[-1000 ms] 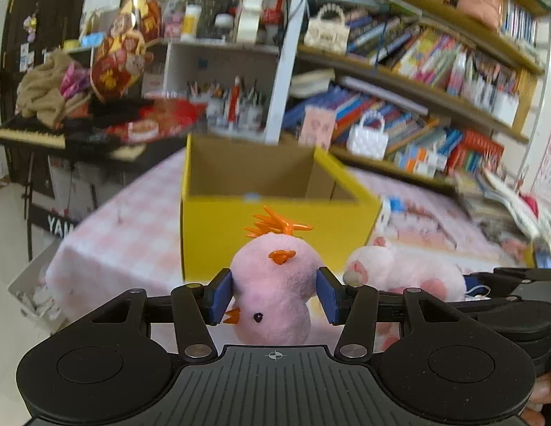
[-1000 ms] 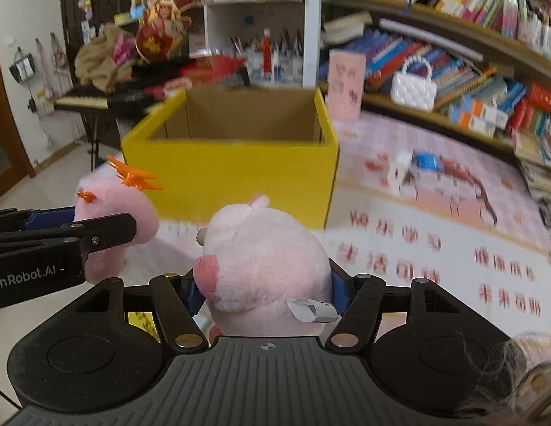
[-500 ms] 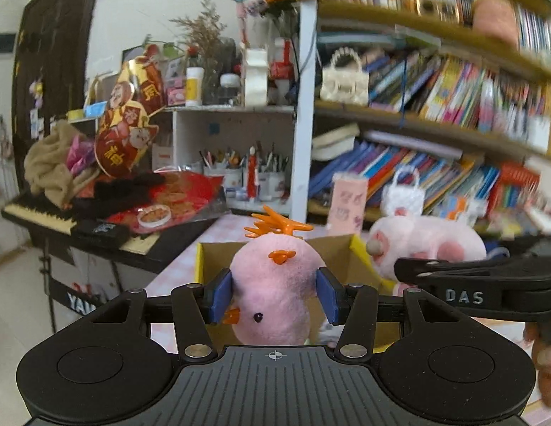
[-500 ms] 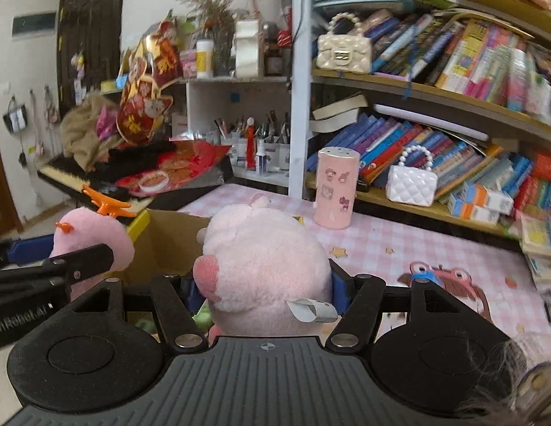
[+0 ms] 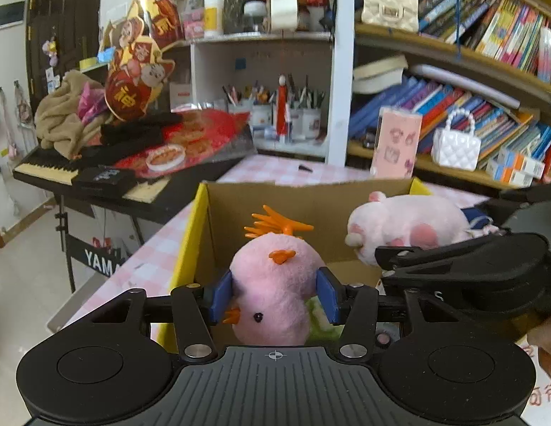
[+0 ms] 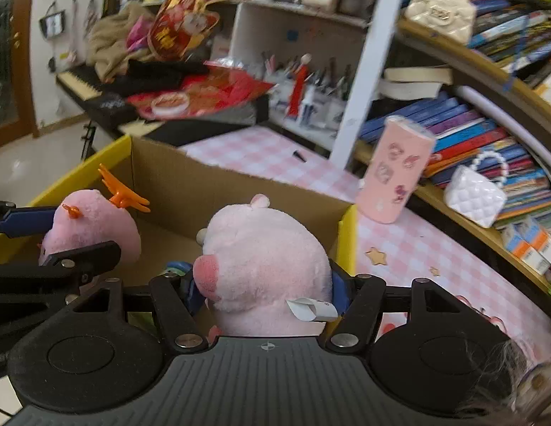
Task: Organize objects
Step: 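Open the left tool to drop the chick while the right tool releases the pig into the box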
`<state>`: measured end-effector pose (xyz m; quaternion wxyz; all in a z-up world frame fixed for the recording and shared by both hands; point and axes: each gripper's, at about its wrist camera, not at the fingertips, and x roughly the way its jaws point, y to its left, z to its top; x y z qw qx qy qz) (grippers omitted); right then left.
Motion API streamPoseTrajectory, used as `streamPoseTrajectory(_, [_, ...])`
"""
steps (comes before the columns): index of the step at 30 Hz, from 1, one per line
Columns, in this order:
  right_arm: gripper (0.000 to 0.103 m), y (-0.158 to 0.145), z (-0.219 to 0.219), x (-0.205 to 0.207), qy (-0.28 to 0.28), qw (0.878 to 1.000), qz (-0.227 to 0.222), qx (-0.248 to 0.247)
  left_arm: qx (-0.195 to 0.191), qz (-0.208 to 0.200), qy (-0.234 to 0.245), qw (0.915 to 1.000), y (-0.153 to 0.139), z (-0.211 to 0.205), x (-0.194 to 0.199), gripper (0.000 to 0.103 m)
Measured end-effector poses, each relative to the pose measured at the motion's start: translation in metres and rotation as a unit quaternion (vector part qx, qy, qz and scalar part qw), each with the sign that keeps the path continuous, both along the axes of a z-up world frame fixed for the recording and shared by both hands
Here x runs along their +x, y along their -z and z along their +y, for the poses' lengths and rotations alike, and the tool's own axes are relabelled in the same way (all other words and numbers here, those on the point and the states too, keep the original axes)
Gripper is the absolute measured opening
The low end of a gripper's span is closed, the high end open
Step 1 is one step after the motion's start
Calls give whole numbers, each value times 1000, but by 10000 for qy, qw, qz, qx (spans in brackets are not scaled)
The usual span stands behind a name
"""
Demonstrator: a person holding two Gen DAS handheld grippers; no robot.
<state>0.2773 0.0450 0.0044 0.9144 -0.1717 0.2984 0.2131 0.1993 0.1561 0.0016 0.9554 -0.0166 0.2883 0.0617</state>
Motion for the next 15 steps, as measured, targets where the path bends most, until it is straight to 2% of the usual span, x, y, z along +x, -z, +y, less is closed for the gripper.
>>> streamPoseTrajectory(3, [64, 8, 6, 11, -52, 9998, 132, -167, 102, 47, -45, 9999, 2, -2, 3, 53])
streamPoseTrajectory(5, [65, 7, 7, 14, -67, 9996, 175, -219, 129, 23, -148, 9998, 0, -2, 4, 61])
streamPoseTrajectory(7, [73, 3, 5, 13, -88, 9996, -7, -255, 116, -63, -259, 9996, -5, 0, 0, 74])
streamPoseTrajectory(9, [76, -3, 1, 9, -144, 9995, -169, -232, 29, -259, -187, 9995, -13, 1, -7, 78])
streamPoseTrajectory(15, [76, -32, -20, -17, 54, 9987, -497, 143, -124, -880, 7, 9960, -45, -5, -38, 81])
